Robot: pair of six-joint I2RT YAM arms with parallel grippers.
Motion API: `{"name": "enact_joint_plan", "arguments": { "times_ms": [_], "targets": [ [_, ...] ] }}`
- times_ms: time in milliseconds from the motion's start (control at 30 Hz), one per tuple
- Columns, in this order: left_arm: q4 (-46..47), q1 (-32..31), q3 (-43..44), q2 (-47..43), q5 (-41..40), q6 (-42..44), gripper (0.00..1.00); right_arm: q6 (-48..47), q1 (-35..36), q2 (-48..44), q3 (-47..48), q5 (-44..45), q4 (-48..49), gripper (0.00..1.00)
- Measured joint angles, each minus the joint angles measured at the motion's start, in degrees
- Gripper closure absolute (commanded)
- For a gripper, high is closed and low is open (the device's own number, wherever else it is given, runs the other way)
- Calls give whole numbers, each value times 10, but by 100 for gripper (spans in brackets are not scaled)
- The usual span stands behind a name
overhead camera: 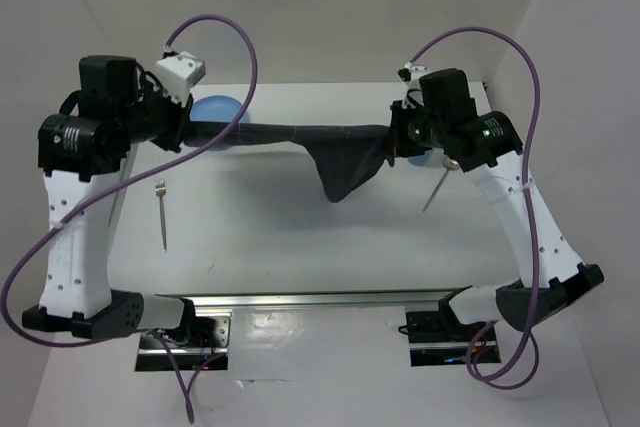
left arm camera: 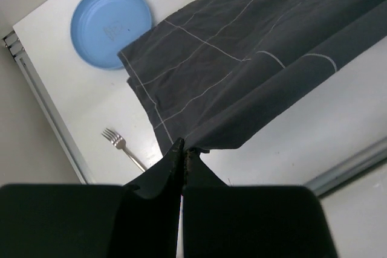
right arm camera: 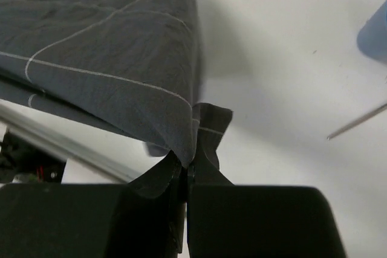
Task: Set the dinner table for one person
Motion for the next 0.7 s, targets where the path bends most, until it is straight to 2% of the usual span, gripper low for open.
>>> {"name": "enact_joint_plan", "arguments": {
  "times_ms": [200,467,567,700],
  "targets": [
    [-41,-3,-15,-56,14,3,100,3,8,-39,11,-33,-64,100],
    [-52,-6,-21,-106,30,2,100,14,8,-111,33,-89,-93,100],
    [-53,-6,-40,-108,35,2,100,27,8,-109,28,-86,-96,100],
    [-42,-6,-97,-83,23,2,100,37,8,-52,-3,-65,-104,100]
  ]
}}
